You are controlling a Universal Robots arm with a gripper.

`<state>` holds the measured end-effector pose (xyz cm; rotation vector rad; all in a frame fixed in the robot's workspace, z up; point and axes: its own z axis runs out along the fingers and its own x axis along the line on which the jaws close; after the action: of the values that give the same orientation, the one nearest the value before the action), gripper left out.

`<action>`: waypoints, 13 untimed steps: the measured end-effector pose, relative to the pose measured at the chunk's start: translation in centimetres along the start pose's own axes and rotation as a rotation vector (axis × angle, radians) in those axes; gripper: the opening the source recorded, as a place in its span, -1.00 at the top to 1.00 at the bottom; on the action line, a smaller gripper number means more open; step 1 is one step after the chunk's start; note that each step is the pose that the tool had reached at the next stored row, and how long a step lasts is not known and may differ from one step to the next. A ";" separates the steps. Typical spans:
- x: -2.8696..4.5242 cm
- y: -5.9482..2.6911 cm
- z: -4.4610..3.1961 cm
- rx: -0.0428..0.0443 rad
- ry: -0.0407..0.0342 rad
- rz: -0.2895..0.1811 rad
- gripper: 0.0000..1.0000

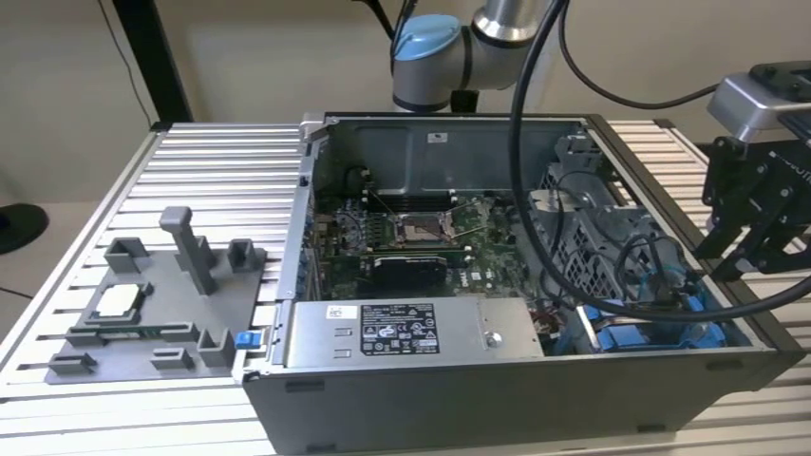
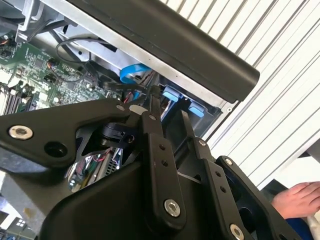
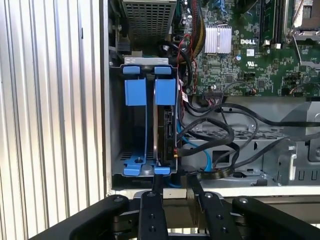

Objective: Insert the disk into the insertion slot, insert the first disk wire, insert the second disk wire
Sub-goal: 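Insert the second disk wire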

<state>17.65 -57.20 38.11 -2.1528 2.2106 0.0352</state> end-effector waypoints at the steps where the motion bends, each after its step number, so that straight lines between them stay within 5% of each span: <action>1: -0.02 -0.01 0.00 0.0000 0.0001 0.000 -1.00; 13: -0.03 -0.85 0.43 -0.0007 0.0002 0.000 -1.00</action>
<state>18.51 -57.17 37.70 -2.1533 2.2110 0.0357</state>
